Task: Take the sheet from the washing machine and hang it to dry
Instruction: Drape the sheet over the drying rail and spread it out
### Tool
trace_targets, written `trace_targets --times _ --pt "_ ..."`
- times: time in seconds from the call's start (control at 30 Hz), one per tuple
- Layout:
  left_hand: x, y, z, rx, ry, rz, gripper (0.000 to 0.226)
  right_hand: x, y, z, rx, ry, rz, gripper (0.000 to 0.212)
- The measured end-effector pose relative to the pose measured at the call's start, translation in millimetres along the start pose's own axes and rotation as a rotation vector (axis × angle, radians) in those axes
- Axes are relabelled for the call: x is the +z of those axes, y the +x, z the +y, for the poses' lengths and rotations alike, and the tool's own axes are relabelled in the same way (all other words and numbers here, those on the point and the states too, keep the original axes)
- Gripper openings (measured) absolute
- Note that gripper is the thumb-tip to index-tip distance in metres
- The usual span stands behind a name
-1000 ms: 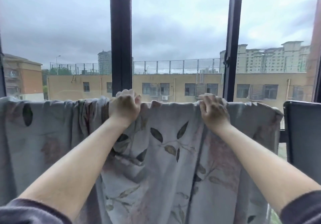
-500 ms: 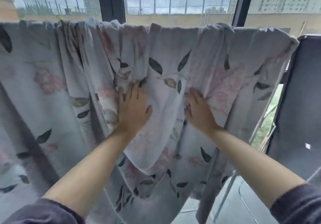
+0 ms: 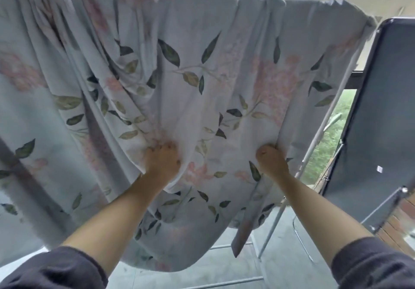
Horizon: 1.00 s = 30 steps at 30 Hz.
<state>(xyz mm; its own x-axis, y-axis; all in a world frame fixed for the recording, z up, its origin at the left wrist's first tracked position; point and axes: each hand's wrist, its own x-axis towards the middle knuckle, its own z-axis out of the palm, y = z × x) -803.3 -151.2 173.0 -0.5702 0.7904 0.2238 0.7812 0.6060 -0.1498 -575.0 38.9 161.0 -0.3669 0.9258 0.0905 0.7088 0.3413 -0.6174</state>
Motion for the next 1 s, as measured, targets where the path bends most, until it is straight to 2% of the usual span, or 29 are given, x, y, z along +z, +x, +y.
trace_targets --times 0.13,0.2,0.27,0.33,0.37,0.4,0.47,0.53,0.63,0.77,0.87,1.0 --pt "-13.3 2.6 64.1 0.122 -0.329 0.035 0.015 -26.1 10.7 28.4 0.115 0.084 0.239 0.022" --pt "-21.5 7.9 107.2 0.140 -0.437 0.045 0.017 -45.5 19.5 47.8 0.137 0.186 0.340 0.022" --pt "-27.8 12.3 144.0 0.144 -0.515 0.062 0.029 -61.4 31.3 65.2 0.118 0.240 0.389 0.038" --pt "-38.2 19.3 192.4 0.099 -0.572 0.090 0.049 -82.6 51.0 87.6 0.086 0.264 0.293 0.059" --pt "-42.3 21.6 204.2 0.051 -0.615 0.107 0.057 -83.9 58.4 89.4 0.063 0.295 0.219 0.062" --pt "-48.1 25.8 226.2 -0.006 -0.656 0.139 0.057 -91.8 66.7 96.4 0.035 0.318 0.145 0.053" --pt "-51.9 34.8 245.8 -0.122 -0.693 0.185 0.037 -96.3 73.1 97.5 -0.076 0.267 0.049 0.023" --pt "-49.7 40.5 248.6 -0.231 -0.686 0.215 0.025 -98.1 76.4 101.3 -0.174 0.241 0.040 0.016" --pt "-38.7 38.6 222.0 -0.349 -0.656 0.241 0.016 -101.8 81.1 120.5 -0.191 0.385 0.034 0.017" --pt "-36.8 23.3 176.0 -0.487 -0.490 0.259 0.022 -101.9 101.7 172.6 -0.155 0.505 -0.035 0.024" --pt "-45.7 13.2 150.0 -0.603 -0.421 0.270 0.027 -109.1 108.9 186.9 -0.157 0.438 -0.061 0.034" --pt "-59.9 11.0 132.7 -0.680 -0.390 0.250 0.030 -113.5 104.7 174.8 -0.221 0.291 -0.171 0.016"
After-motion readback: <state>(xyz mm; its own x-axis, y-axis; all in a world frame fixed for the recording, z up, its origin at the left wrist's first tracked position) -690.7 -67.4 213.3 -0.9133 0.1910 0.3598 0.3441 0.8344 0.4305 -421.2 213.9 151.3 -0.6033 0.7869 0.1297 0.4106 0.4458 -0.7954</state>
